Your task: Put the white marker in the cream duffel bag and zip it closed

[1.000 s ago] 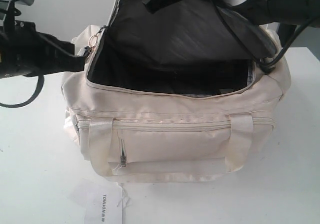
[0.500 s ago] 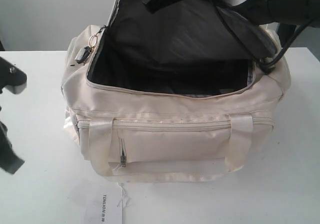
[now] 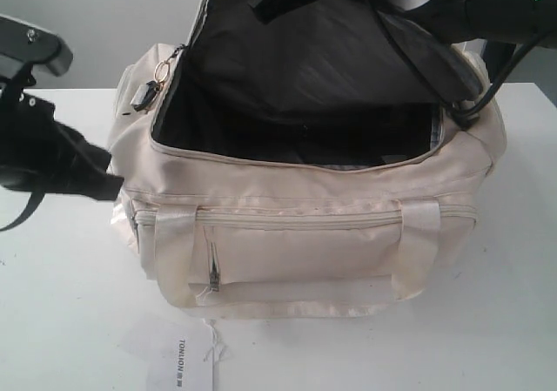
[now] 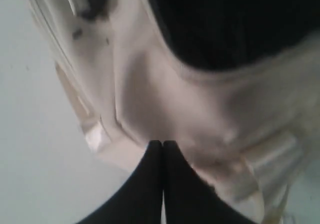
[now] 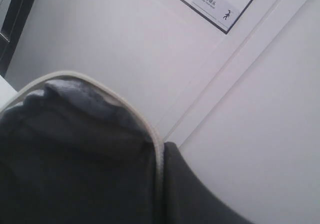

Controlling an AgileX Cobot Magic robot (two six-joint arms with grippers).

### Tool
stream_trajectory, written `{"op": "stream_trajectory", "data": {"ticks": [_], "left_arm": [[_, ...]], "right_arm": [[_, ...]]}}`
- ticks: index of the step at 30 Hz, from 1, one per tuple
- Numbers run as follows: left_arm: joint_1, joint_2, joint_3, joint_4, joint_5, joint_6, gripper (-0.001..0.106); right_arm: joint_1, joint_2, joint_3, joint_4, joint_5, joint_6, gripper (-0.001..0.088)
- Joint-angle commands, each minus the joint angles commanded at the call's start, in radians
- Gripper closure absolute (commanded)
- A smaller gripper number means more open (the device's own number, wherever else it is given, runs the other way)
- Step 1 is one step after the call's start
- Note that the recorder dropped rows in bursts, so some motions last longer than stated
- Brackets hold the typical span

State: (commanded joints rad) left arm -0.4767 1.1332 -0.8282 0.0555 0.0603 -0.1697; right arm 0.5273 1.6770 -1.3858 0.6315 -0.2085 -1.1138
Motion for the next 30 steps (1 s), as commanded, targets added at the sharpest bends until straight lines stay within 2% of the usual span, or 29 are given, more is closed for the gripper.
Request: {"op": "stream_trajectory", "data": {"ticks": [2, 5, 7, 9, 12, 14, 18, 22, 30], "left_arm": [[0.049, 0.013, -0.021, -0.003, -0.002, -0.069, 0.105], [0.136, 0.058, -0.088, -0.003, 0.06, -0.092, 0.102], [0.175, 0.104, -0.145, -0.003, 0.12, -0.09, 0.093], [0.196, 0.156, -0.216, -0.003, 0.19, -0.061, 0.078], [0.197, 0.235, -0.319, -0.014, 0.3, -0.039, 0.056], [0.197, 0.291, -0.399, -0.043, 0.386, -0.036, 0.049], [0.197, 0.406, -0.536, -0.11, 0.494, 0.002, 0.045], [0.197, 0.49, -0.638, -0.17, 0.51, 0.012, 0.045], [0.2, 0.614, -0.773, -0.173, 0.537, 0.012, 0.045]], "right_arm": [[0.0, 0.0, 0.0, 0.0, 0.0, 0.0, 0.0868], [0.0, 0.0, 0.0, 0.0, 0.002, 0.0, 0.0868], [0.0, 0.0, 0.0, 0.0, 0.002, 0.0, 0.0868], [0.0, 0.0, 0.0, 0.0, 0.002, 0.0, 0.0868], [0.0, 0.0, 0.0, 0.0, 0.002, 0.0, 0.0868], [0.0, 0.0, 0.0, 0.0, 0.002, 0.0, 0.0868], [0.0, 0.0, 0.0, 0.0, 0.0, 0.0, 0.0868], [0.0, 0.0, 0.0, 0.0, 0.0, 0.0, 0.0868], [0.0, 0.0, 0.0, 0.0, 0.002, 0.015, 0.0868]]}}
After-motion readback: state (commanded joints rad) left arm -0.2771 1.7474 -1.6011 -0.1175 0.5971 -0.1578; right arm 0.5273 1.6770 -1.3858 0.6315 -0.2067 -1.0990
